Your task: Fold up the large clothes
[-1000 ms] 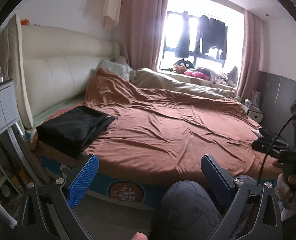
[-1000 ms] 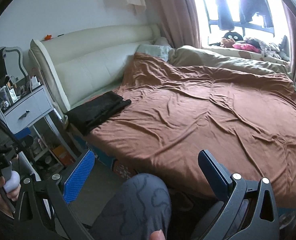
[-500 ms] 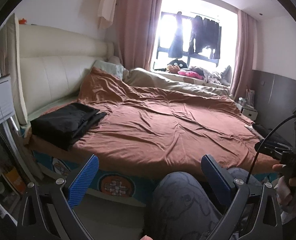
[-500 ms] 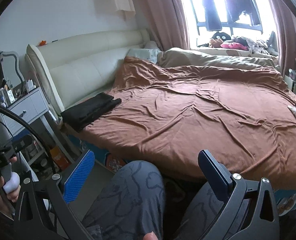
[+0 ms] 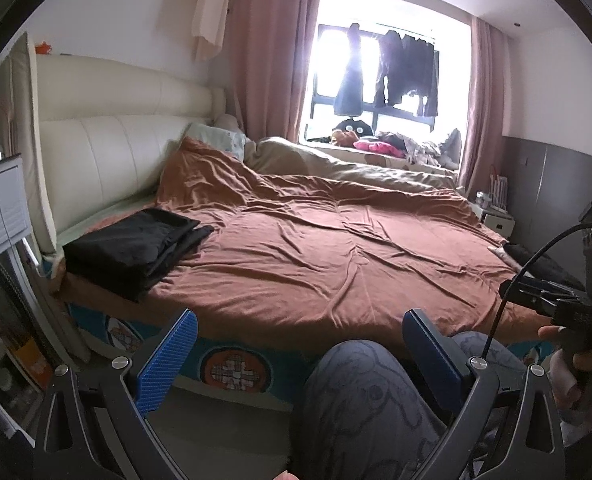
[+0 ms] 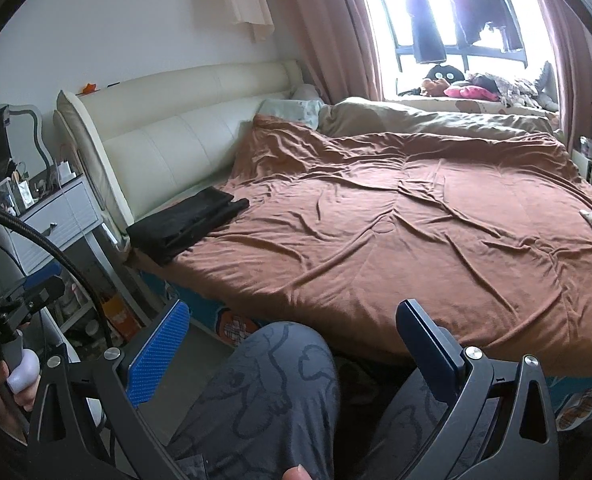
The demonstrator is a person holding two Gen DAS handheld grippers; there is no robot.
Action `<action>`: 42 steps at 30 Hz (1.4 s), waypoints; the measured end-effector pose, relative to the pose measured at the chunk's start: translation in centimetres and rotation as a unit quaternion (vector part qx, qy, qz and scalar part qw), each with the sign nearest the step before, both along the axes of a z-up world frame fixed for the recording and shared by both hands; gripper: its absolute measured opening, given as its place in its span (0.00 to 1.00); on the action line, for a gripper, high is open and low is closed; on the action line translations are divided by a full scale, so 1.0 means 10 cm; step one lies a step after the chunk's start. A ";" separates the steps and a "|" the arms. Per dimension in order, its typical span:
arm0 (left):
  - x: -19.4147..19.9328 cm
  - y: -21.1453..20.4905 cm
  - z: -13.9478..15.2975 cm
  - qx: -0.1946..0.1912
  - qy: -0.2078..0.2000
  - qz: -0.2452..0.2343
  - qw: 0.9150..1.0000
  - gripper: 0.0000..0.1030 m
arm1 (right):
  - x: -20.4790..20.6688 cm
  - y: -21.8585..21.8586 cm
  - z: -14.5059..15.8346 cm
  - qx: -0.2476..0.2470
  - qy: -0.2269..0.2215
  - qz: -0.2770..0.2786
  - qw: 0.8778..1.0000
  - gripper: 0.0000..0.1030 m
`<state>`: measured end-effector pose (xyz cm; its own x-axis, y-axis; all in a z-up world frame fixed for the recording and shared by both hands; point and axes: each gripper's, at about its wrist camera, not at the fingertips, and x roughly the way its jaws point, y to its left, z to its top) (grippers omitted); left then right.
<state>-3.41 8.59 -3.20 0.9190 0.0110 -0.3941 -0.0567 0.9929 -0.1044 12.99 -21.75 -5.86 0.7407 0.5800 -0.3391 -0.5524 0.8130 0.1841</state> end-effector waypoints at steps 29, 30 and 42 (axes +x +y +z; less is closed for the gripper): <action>0.01 -0.03 0.00 0.000 0.002 -0.001 1.000 1.00 | 0.06 -0.03 0.00 -0.001 0.007 0.000 1.000 1.00; 0.01 -0.03 0.00 0.000 0.002 -0.002 1.000 1.00 | 0.06 -0.03 0.00 -0.001 0.007 0.000 1.000 1.00; -0.01 -0.05 -0.01 -0.003 0.003 -0.004 1.000 1.00 | 0.07 -0.05 -0.02 -0.001 0.009 -0.002 1.000 1.00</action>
<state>-3.49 8.09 -3.27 0.9166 0.0010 -0.3997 -0.0490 0.9927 -0.1100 13.67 -22.24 -6.03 0.7365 0.5762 -0.3544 -0.5456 0.8157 0.1923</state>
